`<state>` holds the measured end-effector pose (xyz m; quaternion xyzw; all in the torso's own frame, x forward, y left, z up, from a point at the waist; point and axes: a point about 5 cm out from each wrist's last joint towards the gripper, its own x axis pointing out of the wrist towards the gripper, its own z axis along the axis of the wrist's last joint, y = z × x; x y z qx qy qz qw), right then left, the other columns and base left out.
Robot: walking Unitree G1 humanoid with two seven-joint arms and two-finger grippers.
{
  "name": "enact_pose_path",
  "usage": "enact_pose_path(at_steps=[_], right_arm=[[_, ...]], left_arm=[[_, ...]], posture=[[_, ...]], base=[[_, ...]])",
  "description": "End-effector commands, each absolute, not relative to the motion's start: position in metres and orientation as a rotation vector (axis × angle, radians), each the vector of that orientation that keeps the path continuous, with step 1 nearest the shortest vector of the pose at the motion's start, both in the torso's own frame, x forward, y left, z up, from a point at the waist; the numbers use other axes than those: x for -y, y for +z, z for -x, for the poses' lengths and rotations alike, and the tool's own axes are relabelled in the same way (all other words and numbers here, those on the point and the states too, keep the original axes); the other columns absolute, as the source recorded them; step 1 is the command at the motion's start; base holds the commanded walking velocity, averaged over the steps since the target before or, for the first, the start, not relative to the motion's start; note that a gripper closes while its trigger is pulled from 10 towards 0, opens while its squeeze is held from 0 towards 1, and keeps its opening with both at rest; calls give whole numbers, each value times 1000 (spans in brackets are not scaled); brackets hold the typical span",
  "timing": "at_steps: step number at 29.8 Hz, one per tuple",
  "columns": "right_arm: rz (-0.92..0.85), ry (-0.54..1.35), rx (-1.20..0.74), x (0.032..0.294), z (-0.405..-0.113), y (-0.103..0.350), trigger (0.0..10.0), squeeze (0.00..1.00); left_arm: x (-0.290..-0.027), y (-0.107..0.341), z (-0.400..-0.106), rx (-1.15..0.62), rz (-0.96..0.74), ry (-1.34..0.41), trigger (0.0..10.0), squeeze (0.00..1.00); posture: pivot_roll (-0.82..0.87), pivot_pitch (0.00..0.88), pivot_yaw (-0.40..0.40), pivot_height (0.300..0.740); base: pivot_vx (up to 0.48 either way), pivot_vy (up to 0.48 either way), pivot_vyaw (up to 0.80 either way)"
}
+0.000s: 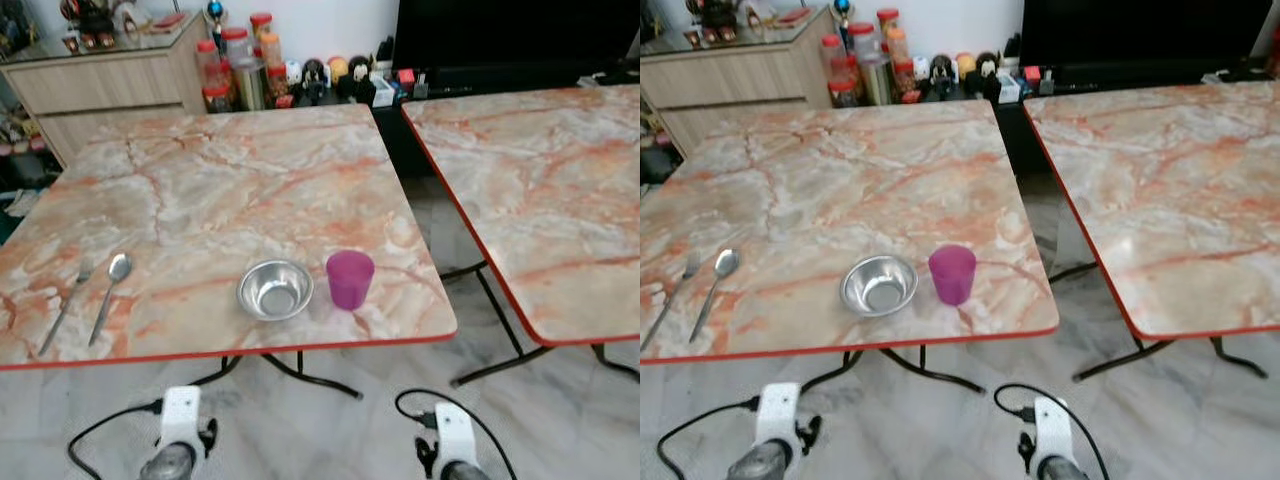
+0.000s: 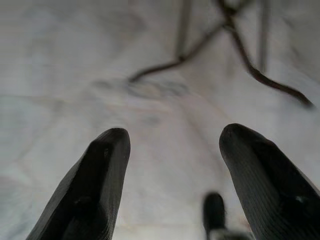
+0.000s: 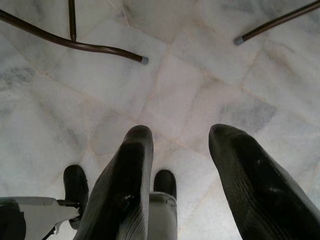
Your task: Setting the table
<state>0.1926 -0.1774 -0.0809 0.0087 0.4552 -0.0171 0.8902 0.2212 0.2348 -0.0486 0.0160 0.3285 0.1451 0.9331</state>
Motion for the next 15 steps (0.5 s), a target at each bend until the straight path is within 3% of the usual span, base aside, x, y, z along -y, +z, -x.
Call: enact_pose_path(at_steps=[1, 11, 15], right_arm=[[-20, -16, -953, 171, -192, -82, 10000, 0], [-21, -5, -949, 167, -194, -81, 10000, 0], [-19, 0, -948, 166, -195, -81, 10000, 0]], left_arm=[[-261, -36, -223, -583, -45, 468, 10000, 0], [-294, 7, -243, -335, -134, 779, 10000, 0], [-306, 55, -267, -104, -318, 908, 10000, 0]], posture=[[-26, 0, 25, 740], [-19, 0, 24, 740], [-24, 0, 30, 740]], base=[[0, 0, 0], [0, 0, 0], [0, 0, 0]])
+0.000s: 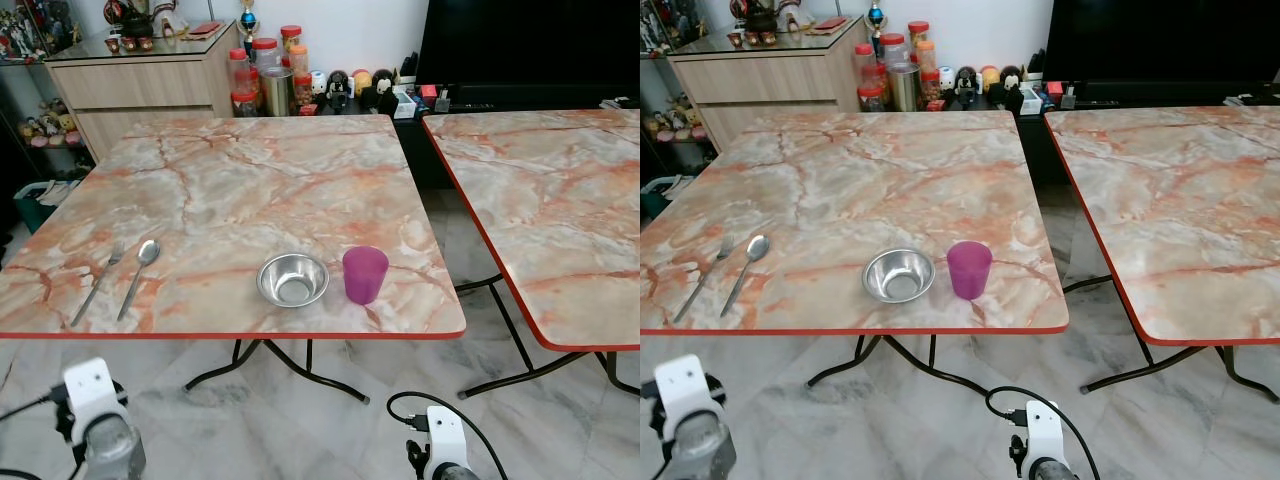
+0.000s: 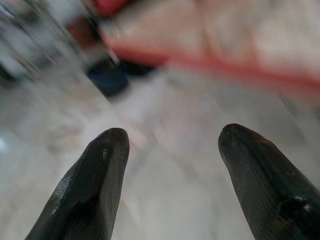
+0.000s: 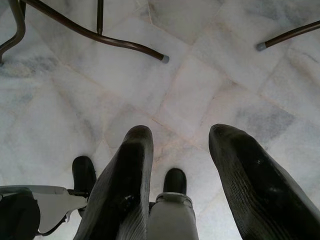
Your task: Setting the table
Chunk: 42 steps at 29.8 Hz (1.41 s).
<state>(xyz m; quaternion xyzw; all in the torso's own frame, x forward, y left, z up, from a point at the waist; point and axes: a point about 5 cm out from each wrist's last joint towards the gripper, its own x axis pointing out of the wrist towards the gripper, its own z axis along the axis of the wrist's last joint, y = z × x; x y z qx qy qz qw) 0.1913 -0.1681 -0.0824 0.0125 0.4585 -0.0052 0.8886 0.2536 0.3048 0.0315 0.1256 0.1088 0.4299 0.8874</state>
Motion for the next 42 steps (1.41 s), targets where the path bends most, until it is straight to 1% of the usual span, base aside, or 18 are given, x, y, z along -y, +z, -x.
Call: enact_pose_path(at_steps=[1, 3, 5, 10, 11, 12, 14, 16, 17, 19, 22, 25, 26, 27, 30, 31, 37, 42], right_arm=[[-19, 0, -949, 166, -195, -81, 10000, 0], [-20, -2, -949, 166, -195, -81, 10000, 0], [-14, 1, -954, 166, -193, -82, 10000, 0], [-9, 5, -954, 166, -193, -82, 10000, 0], [-11, 1, -956, 166, -193, -82, 10000, 0], [-11, 1, -956, 165, -193, -82, 10000, 0], [-5, 3, -956, 165, -193, -82, 10000, 0], [-6, 1, -955, 166, -192, -82, 10000, 0], [-6, 1, -955, 166, -192, -82, 10000, 0], [-6, -1, -955, 166, -193, -82, 10000, 0], [-6, -2, -954, 167, -193, -82, 10000, 0], [-4, -2, -954, 167, -192, -82, 10000, 0], [-4, -3, -954, 167, -192, -82, 10000, 0], [-4, -5, -953, 168, -193, -82, 10000, 0], [-4, -7, -953, 168, -193, -82, 10000, 0], [-4, -7, -953, 168, -193, -82, 10000, 0], [4, 1, -954, 168, -194, -81, 10000, 0], [8, 9, -953, 167, -194, -81, 10000, 0]], left_arm=[[-306, 64, -272, -52, -357, 902, 10000, 0], [-303, 80, -280, 35, -415, 887, 10000, 0], [-288, 120, -302, 241, -474, 842, 10000, 0], [-272, 137, -313, 332, -477, 783, 10000, 0], [-239, 149, -331, 391, -474, 586, 10000, 0], [-228, 152, -336, 408, -475, 524, 10000, 0], [-192, 147, -350, 352, -422, 311, 10000, 0], [-172, 140, -355, 286, -315, 205, 10000, 0], [-172, 140, -355, 286, -315, 205, 10000, 0], [-144, 128, -360, 159, -142, 51, 10000, 0], [-126, 121, -361, 94, -82, -33, 10000, 0], [-120, 120, -362, 69, -32, -43, 10000, 0], [-120, 120, -362, 64, -18, -37, 10000, 533], [-121, 121, -364, 58, 22, -31, 10000, 1000], [-125, 124, -367, 49, 66, -19, 10000, 1000], [-126, 126, -368, 43, 107, -23, 10000, 0], [-130, 125, -373, -22, 161, -19, 10000, 0], [-122, 108, -372, -159, 183, -76, 10000, 0]], posture=[[-24, 0, 30, 740], [-21, 0, 29, 740], [-24, 0, 33, 740], [-26, 0, 35, 740], [-27, 0, 37, 740], [-28, 0, 37, 740], [-28, 0, 37, 740], [-28, 0, 37, 740], [-28, 0, 37, 740], [-36, 0, 41, 740], [-35, 0, 39, 740], [-42, 0, 42, 740], [-42, 0, 42, 740], [-45, 0, 44, 740], [-43, 0, 40, 740], [-43, 0, 40, 740], [-37, 0, 37, 740], [-42, 0, 41, 740]], base=[[0, 0, 0], [0, 0, 0], [0, 0, 0], [0, 0, 0], [0, 0, 0], [0, 0, 0], [0, 0, 0], [0, 0, 0], [0, 0, 0], [0, 0, 0], [0, 0, 0], [0, 0, 0], [0, 0, 0], [0, 0, 0], [0, 0, 0], [0, 0, 0], [0, 0, 0], [0, 0, 0]])
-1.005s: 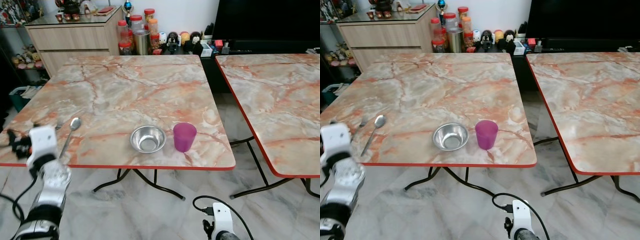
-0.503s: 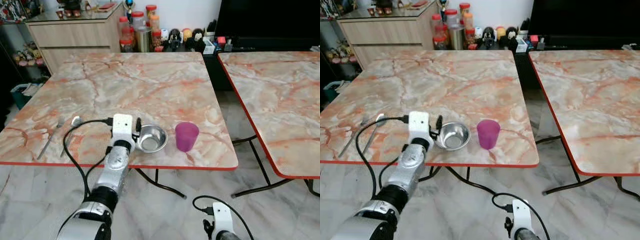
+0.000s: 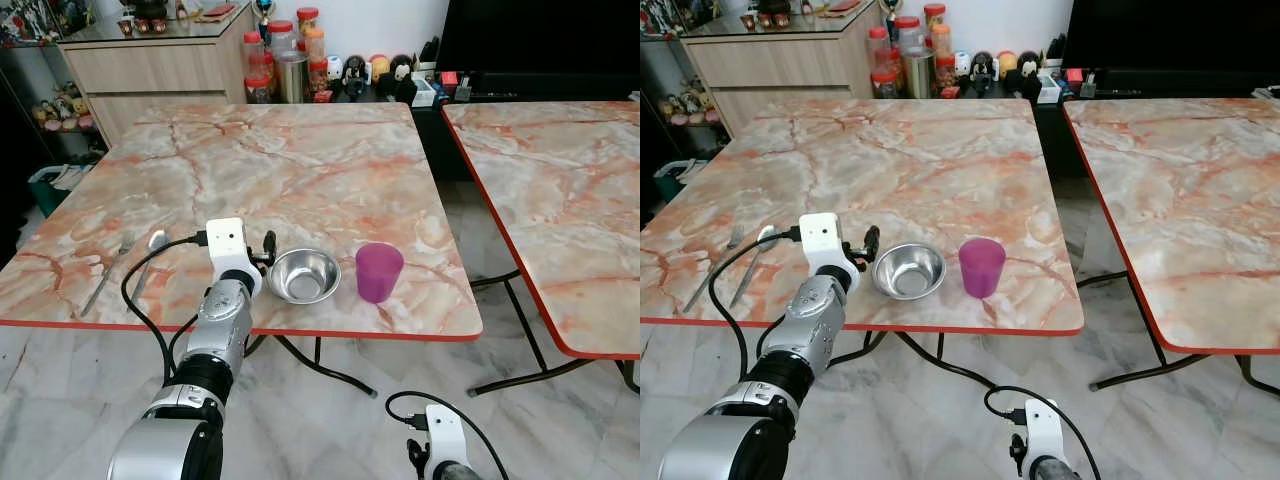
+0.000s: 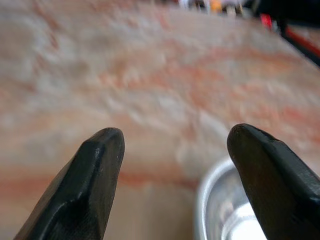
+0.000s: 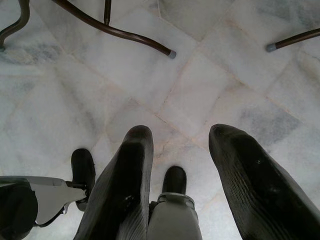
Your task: Setting the table
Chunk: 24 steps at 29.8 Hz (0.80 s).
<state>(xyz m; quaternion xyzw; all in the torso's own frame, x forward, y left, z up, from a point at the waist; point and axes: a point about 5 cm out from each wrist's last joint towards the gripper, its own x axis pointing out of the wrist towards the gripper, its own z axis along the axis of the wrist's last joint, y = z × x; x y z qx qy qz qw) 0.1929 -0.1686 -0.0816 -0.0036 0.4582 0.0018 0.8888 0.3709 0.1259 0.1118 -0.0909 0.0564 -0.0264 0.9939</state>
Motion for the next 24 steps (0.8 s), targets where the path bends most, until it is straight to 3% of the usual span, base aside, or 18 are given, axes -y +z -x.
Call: enact_pose_path(at_steps=[1, 21, 22, 23, 24], right_arm=[[8, 9, -953, 167, -194, -81, 10000, 0], [1, 11, -957, 167, -193, -82, 10000, 0], [1, 11, -956, 167, -193, -82, 10000, 0], [1, 12, -956, 167, -193, -82, 10000, 0], [1, 12, -956, 167, -193, -82, 10000, 0]], left_arm=[[-120, 106, -371, -174, 163, -88, 10000, 0], [-110, 90, -367, -343, 104, -164, 10000, 0], [-110, 89, -367, -351, 101, -159, 9686, 0], [-111, 89, -366, -355, 97, -156, 8431, 0], [-111, 88, -366, -358, 95, -154, 3216, 0]], posture=[[-42, 0, 41, 740], [-48, 0, 44, 740], [-48, 0, 44, 740], [-47, 0, 44, 740], [-47, 0, 44, 740]], base=[[0, 0, 0], [0, 0, 0], [0, 0, 0], [0, 0, 0], [0, 0, 0]])
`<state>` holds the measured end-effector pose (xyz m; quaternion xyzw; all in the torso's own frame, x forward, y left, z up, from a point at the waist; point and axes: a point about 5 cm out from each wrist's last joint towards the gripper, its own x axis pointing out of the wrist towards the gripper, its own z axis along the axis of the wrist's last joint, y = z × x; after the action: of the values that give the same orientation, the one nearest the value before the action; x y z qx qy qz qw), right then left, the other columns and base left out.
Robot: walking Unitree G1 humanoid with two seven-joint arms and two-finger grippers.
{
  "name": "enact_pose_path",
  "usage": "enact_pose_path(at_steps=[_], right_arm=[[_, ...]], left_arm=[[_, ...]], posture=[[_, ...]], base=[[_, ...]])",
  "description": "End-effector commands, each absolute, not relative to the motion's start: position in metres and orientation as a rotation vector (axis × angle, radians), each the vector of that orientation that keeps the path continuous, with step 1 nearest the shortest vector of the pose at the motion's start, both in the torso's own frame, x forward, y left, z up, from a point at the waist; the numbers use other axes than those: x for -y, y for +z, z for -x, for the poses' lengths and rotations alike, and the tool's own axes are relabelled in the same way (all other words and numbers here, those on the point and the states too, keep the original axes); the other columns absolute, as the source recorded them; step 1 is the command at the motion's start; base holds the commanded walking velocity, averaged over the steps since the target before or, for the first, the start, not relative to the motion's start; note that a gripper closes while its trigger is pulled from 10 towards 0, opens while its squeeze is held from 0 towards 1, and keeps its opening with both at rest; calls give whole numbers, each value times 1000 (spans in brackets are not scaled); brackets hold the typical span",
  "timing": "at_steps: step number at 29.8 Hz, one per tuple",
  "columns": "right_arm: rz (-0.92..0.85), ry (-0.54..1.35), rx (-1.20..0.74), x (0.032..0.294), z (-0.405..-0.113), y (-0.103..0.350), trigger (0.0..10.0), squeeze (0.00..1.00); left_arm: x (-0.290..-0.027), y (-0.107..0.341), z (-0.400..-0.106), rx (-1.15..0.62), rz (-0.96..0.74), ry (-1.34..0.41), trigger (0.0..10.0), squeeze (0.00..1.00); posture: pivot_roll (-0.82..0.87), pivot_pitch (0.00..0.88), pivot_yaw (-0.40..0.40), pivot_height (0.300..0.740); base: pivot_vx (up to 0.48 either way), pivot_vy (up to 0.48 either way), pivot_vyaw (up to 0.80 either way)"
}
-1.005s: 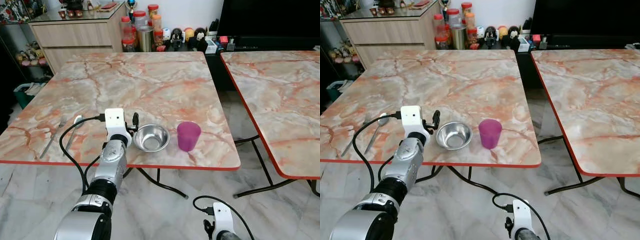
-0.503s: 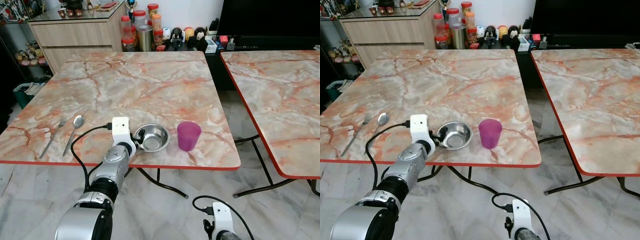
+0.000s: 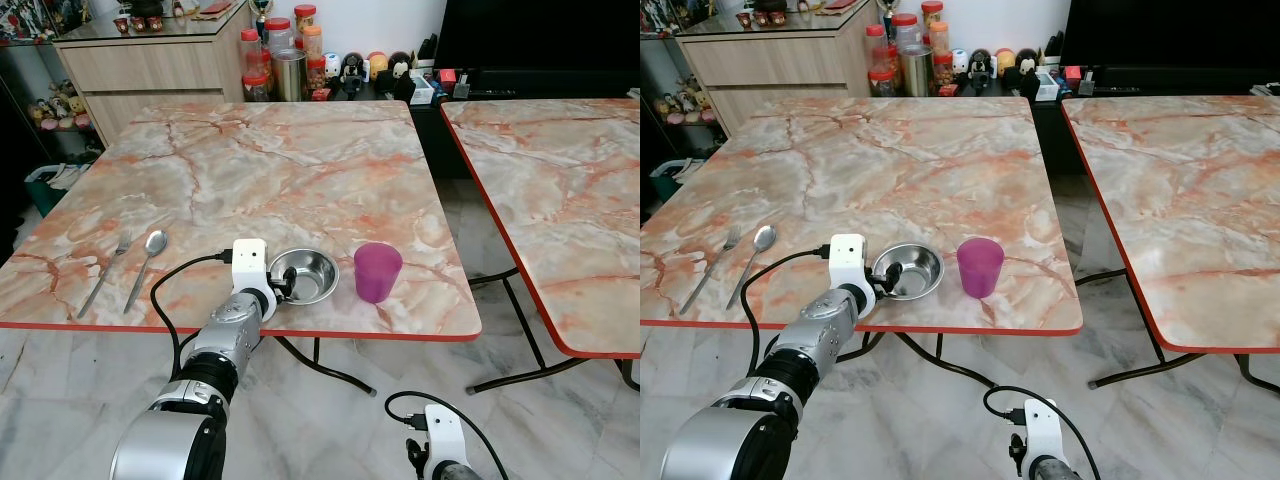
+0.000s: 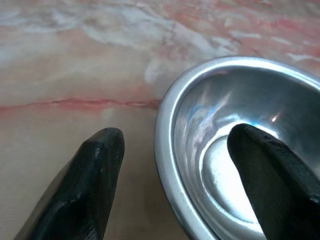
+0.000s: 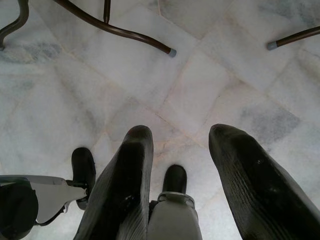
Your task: Setting the table
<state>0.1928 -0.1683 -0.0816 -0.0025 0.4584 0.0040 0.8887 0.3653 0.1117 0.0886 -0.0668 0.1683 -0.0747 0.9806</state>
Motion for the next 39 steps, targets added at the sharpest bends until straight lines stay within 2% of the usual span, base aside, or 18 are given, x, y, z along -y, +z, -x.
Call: enact_pose_path(at_steps=[1, 2, 39], right_arm=[[1, 12, -956, 167, -193, -82, 10000, 0], [0, 12, -956, 167, -193, -82, 10000, 0], [3, 18, -953, 166, -195, -81, 10000, 0]], left_arm=[[-112, 88, -366, -363, 97, -149, 3216, 0], [-114, 87, -366, -371, 102, -140, 0, 0], [-127, 94, -369, -344, 143, -94, 0, 0]], posture=[[-47, 0, 44, 740], [-47, 0, 44, 740], [-43, 0, 35, 740]], base=[[0, 0, 0], [0, 0, 0], [0, 0, 0]])
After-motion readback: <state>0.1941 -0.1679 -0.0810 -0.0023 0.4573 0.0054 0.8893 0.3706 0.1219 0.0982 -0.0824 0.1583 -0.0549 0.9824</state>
